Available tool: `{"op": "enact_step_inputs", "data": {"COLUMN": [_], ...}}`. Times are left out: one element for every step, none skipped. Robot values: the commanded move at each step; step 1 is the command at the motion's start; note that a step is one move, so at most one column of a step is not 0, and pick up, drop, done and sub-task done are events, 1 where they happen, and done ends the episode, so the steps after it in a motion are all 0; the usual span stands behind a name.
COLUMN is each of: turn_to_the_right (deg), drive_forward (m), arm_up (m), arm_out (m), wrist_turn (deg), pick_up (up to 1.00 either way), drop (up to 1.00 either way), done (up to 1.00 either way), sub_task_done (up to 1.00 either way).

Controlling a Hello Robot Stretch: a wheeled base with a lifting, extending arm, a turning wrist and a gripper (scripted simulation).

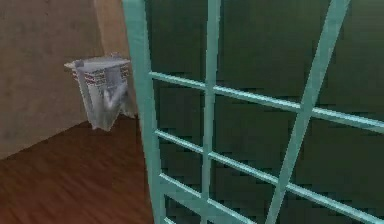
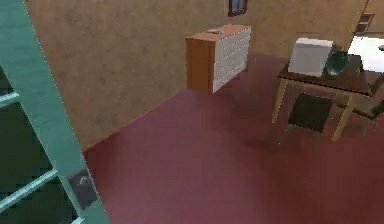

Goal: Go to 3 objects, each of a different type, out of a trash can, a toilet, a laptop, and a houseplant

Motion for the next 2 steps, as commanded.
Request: {"op": "enact_step_inputs", "data": {"turn_to_the_right": [-45.0,-6.0], "drive_forward": [0.00,0.00], "arm_up": [0.00,0.00], "arm_out": [0.00,0.00], "wrist_turn": [0.0,0.0], "pick_up": [0.00,0.00], "drop": [0.00,0.00], "done": [0.00,0.00], "sub_task_done": [0.00,0.00]}}
